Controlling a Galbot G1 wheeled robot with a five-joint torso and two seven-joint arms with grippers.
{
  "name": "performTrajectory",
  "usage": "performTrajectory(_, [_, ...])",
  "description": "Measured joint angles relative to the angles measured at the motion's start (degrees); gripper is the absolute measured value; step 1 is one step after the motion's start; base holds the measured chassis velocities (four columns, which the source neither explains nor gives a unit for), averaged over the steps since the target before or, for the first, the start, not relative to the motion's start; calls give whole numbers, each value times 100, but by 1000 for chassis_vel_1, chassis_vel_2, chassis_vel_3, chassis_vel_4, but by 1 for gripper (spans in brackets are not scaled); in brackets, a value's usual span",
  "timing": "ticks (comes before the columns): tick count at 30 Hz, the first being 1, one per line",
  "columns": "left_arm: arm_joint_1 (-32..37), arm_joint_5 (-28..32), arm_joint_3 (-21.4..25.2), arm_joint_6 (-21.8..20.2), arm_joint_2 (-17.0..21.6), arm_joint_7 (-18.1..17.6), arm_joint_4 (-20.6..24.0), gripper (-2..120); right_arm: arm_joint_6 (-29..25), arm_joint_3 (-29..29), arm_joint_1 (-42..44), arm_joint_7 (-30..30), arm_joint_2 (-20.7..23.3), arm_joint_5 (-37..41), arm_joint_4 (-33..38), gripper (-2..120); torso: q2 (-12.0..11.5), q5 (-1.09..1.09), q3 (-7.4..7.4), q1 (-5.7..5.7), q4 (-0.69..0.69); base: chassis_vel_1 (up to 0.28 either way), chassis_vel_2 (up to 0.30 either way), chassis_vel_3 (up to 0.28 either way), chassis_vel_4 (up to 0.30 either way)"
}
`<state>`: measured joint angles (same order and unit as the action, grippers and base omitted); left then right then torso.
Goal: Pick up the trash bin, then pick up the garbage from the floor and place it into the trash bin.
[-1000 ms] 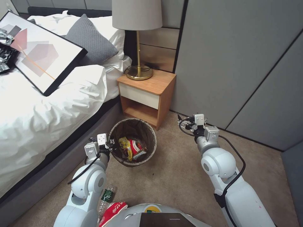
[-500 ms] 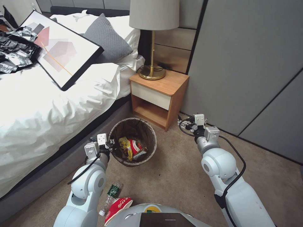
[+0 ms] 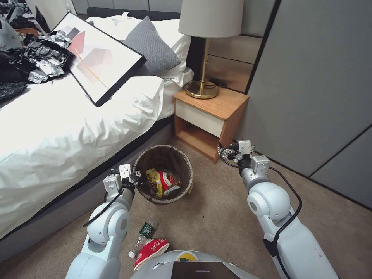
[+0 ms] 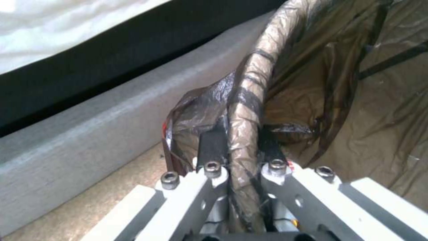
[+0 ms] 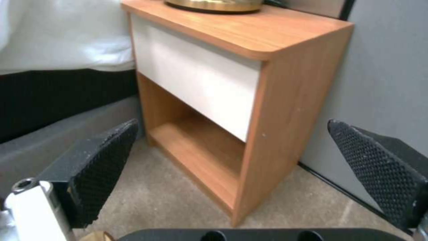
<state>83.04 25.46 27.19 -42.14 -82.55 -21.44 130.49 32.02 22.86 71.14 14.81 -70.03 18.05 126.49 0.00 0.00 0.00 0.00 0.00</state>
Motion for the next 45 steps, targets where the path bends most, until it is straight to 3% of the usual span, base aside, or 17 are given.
performTrajectory(45, [-20,0,5,0,-8,-4,-20,2,-3,-46,-43,-3,0,0,-43,100,0,0,0,0,2,15,12,14,13])
